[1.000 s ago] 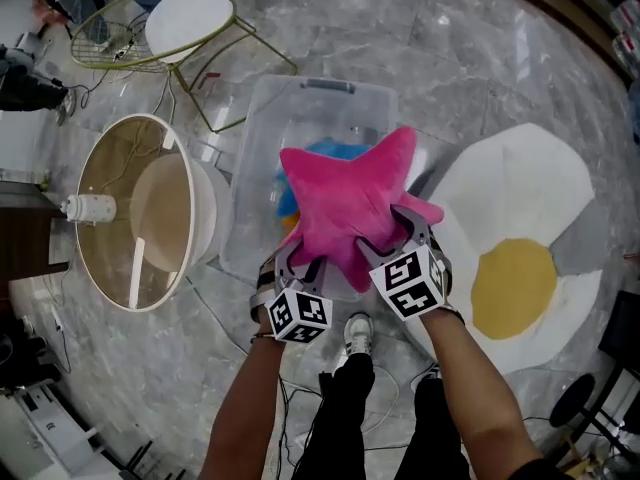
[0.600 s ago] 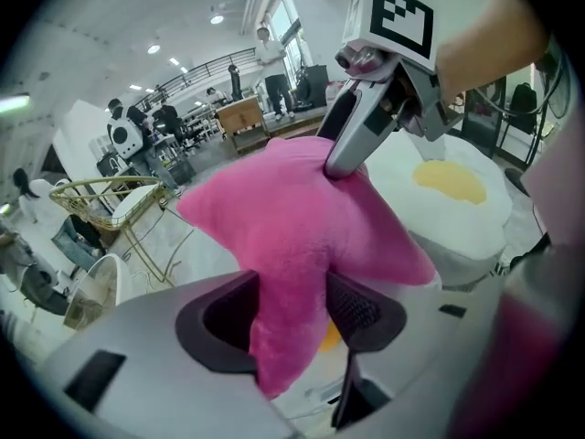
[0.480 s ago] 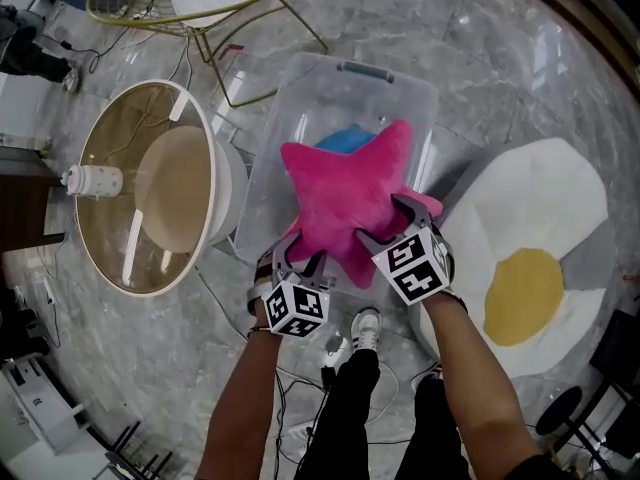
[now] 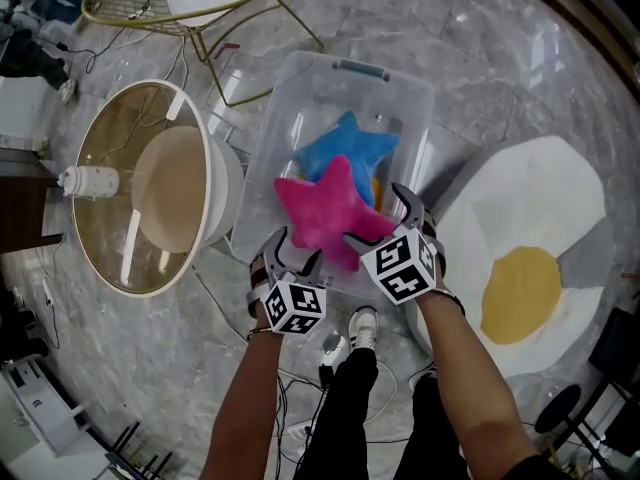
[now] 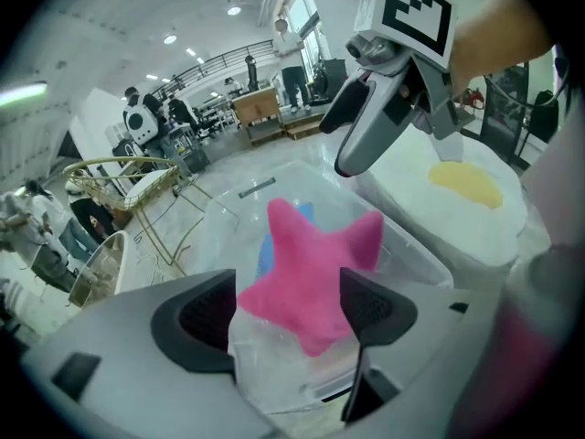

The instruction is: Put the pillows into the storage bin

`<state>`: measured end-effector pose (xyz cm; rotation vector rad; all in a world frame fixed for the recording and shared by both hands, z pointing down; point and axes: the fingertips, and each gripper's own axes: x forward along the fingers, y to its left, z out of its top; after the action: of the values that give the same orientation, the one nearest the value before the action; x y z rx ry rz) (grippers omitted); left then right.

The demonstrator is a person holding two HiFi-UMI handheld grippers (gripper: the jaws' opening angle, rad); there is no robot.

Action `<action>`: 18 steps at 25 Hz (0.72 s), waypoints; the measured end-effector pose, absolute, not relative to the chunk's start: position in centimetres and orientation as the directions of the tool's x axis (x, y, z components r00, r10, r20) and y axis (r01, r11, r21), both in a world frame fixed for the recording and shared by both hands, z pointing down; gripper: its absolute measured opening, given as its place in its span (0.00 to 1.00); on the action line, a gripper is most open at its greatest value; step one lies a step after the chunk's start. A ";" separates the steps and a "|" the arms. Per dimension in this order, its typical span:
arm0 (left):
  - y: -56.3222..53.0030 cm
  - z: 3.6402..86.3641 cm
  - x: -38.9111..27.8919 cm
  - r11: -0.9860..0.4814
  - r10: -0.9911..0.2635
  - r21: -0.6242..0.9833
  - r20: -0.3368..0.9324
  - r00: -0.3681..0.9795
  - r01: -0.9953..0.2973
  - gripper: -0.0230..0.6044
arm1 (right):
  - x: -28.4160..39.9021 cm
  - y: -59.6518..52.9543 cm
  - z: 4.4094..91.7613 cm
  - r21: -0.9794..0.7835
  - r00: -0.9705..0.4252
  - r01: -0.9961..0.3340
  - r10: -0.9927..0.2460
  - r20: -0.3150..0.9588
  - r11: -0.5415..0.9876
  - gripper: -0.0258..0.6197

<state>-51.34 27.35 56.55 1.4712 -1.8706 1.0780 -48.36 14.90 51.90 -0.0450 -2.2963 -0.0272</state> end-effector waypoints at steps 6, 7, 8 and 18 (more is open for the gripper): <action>27.3 54.6 -50.7 0.119 -0.563 -0.291 0.767 -0.306 -0.949 0.58 | -46.3 14.1 49.8 0.015 -0.686 0.021 0.004 0.728 1.000 0.89; 27.3 54.3 -50.4 0.125 -0.565 -0.293 0.764 -0.311 -0.948 0.58 | -45.8 13.9 49.3 0.014 -0.691 0.013 -0.002 0.723 1.000 0.89; 27.4 53.9 -50.1 0.131 -0.568 -0.293 0.761 -0.314 -0.947 0.58 | -45.2 13.7 48.8 0.013 -0.697 0.003 -0.007 0.717 1.000 0.88; 23.9 43.8 -44.2 0.319 -0.686 -0.162 0.640 -0.345 -0.934 0.57 | -35.2 12.1 38.7 0.021 -0.806 -0.103 -0.096 0.584 0.994 0.80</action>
<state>-44.22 23.90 43.82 1.4290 -2.1313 0.7191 -35.16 12.08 38.71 0.1384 -2.5142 0.0160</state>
